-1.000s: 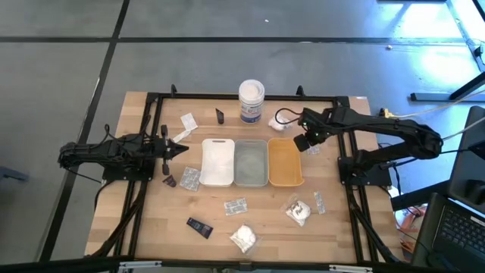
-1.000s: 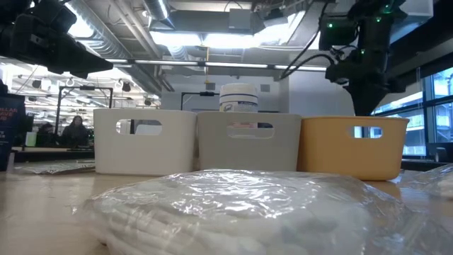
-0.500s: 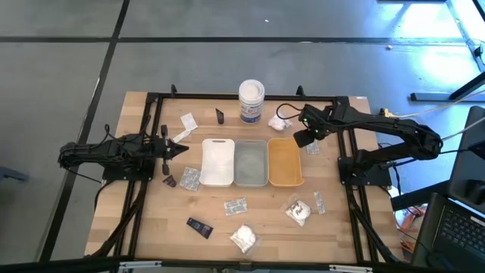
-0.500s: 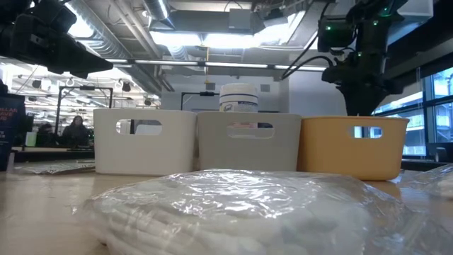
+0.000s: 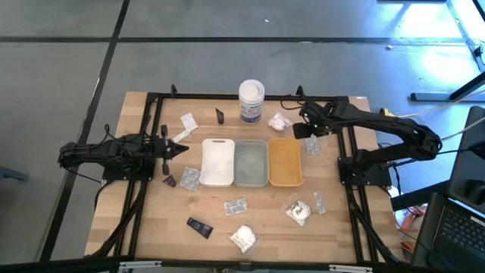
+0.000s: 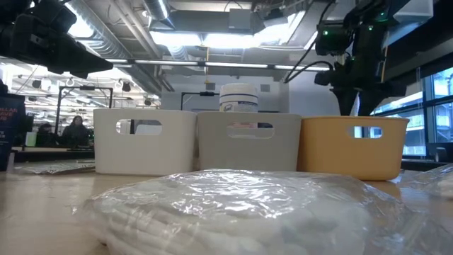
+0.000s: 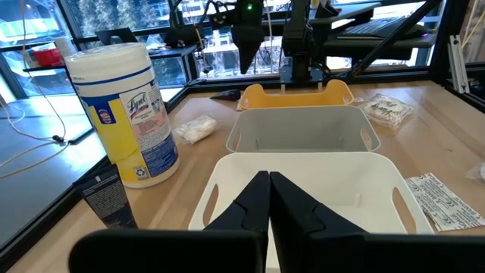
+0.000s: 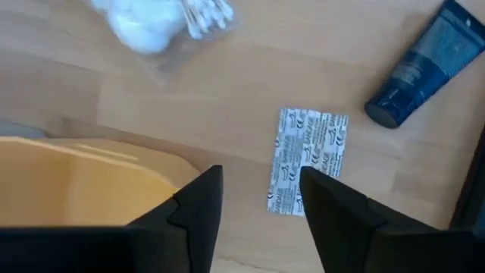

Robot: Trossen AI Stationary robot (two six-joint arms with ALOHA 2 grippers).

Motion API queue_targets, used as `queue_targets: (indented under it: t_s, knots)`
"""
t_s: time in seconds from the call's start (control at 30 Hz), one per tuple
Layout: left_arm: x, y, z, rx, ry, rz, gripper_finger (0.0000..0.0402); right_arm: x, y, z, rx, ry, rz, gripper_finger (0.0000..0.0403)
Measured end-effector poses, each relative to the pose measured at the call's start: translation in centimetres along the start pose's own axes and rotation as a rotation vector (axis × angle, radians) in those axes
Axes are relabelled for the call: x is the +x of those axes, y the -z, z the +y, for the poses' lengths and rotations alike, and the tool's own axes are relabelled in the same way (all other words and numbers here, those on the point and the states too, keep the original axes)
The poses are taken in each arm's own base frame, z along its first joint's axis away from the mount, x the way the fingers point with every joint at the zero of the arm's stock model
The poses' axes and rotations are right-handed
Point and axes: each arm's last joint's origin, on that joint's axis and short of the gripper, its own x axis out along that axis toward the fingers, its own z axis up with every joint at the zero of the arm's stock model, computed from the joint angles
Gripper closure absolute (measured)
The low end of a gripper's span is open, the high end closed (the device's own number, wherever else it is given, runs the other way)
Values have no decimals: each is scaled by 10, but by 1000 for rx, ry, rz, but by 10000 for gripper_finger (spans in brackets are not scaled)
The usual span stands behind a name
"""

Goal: Pick & Place Travel size toiletries
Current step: Put the black shave cream into the yellow bin

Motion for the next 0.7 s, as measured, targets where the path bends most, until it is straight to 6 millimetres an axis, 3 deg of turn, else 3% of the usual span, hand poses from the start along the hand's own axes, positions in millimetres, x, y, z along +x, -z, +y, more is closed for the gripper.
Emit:
queue_targets:
  t_s: [0.27, 0.43, 0.7]
  knots:
    - [0, 0, 0, 0, 0, 0, 398, 28, -11, -10, 248, 277, -5, 200]
    - [0, 0, 0, 0, 1, 0, 398, 42, -16, -15, 321, 339, 88, 176]
    - [0, 0, 0, 0, 2, 0, 398, 55, -28, -27, 442, 321, 66, 167]
